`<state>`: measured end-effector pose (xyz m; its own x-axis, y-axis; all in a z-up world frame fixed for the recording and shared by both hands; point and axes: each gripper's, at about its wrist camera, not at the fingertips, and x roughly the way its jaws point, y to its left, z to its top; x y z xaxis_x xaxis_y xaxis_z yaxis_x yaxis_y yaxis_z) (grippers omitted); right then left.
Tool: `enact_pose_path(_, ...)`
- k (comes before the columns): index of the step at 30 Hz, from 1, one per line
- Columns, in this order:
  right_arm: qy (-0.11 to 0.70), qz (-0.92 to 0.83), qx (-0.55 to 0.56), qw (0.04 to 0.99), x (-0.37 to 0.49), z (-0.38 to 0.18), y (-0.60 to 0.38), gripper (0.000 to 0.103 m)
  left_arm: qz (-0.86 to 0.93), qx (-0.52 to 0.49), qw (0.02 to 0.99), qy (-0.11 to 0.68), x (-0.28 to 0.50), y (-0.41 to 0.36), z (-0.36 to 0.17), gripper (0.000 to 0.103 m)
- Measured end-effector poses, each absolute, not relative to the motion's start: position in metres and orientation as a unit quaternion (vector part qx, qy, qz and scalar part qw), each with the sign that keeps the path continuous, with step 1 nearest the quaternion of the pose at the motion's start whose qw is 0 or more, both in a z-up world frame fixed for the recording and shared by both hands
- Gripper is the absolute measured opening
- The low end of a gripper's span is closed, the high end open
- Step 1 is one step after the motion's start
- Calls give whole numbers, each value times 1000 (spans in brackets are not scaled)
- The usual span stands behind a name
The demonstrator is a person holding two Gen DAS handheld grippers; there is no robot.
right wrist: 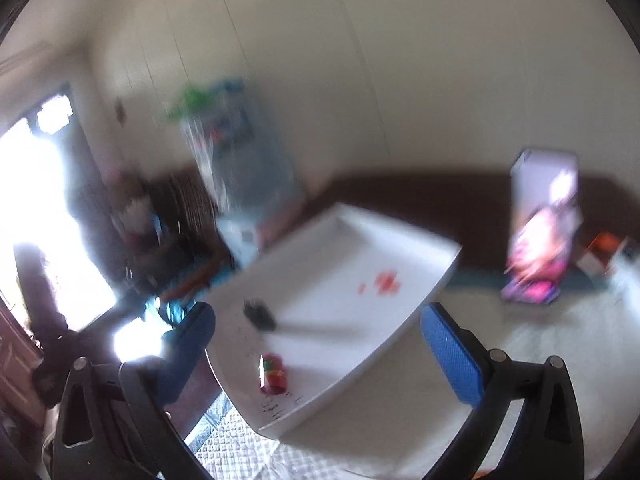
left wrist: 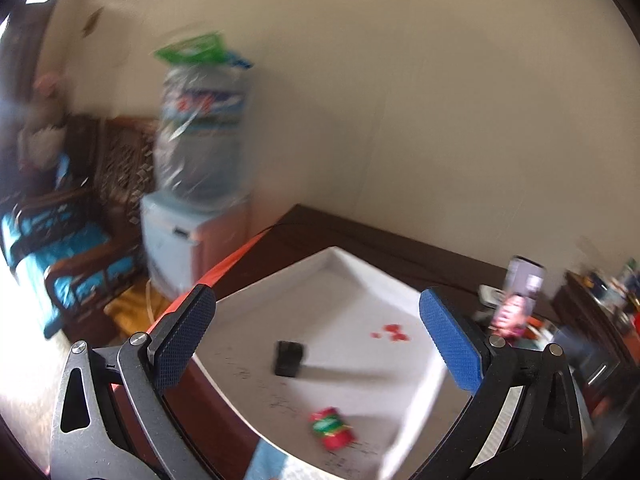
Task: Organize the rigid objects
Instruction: 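Move both open tools back over the scattered items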
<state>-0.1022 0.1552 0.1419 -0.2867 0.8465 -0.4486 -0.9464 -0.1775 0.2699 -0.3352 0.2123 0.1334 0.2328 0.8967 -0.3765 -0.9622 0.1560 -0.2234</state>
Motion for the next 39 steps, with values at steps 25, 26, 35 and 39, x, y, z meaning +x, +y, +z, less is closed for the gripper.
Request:
enact_pose_path(25,342,666,62,660,134,86,-23,103,259,-76,857,438,-147,156,24,64)
enact_pose_path(26,341,667,62,660,134,85,-25,103,255,-79,858,438,-145,155,23,63)
enact_pose_path(35,362,668,47,649,134,68,-18,103,191,-125,862,452,-121,168,19,59)
enact_pose_path(39,373,668,52,642,136,66,-18,103,201,-123,852,468,-116,177,13,59)
